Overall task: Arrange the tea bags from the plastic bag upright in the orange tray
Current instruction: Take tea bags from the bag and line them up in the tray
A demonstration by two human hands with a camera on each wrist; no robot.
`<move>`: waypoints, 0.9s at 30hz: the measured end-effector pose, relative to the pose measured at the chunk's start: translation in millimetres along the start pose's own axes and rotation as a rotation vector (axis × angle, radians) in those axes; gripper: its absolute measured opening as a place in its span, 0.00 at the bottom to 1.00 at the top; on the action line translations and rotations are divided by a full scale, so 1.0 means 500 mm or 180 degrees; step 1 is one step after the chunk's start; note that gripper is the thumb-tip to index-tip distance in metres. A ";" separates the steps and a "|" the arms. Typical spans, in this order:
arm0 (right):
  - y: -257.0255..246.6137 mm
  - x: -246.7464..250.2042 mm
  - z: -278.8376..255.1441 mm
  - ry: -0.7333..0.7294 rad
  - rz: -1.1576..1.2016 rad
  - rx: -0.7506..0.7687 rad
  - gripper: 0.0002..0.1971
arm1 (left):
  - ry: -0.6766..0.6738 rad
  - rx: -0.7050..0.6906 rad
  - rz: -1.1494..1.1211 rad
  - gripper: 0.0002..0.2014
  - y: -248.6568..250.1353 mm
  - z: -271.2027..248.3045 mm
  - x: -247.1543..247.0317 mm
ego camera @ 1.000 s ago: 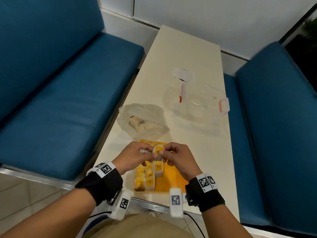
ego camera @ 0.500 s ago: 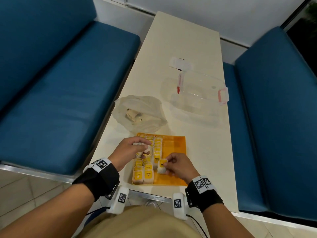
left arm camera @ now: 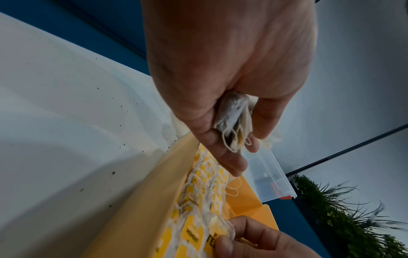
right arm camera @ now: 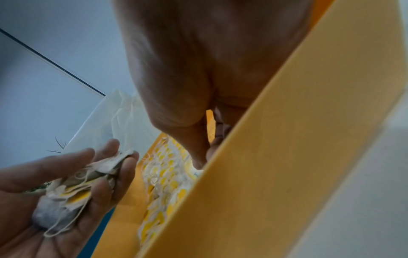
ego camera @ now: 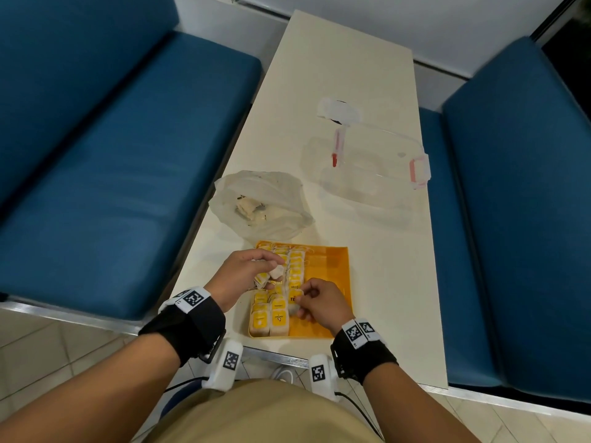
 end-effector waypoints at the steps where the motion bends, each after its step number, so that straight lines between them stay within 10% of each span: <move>1: -0.001 0.000 0.000 0.0014 0.0001 0.0002 0.04 | -0.0005 0.0011 -0.0020 0.07 0.000 -0.001 -0.001; 17: -0.085 0.048 -0.014 0.0742 -0.0352 0.0518 0.09 | -0.0369 0.0372 -0.0467 0.20 -0.002 -0.016 -0.015; 27: -0.154 0.034 -0.041 0.0164 0.0558 0.0629 0.08 | -0.0562 -0.0018 0.0126 0.22 0.018 -0.013 -0.046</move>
Point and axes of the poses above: each hand's wrist, its own z-axis towards the middle knuckle, its own x-axis out of the back of the hand, y = z × x, the point moved 10 cm from there along z, towards the middle knuckle
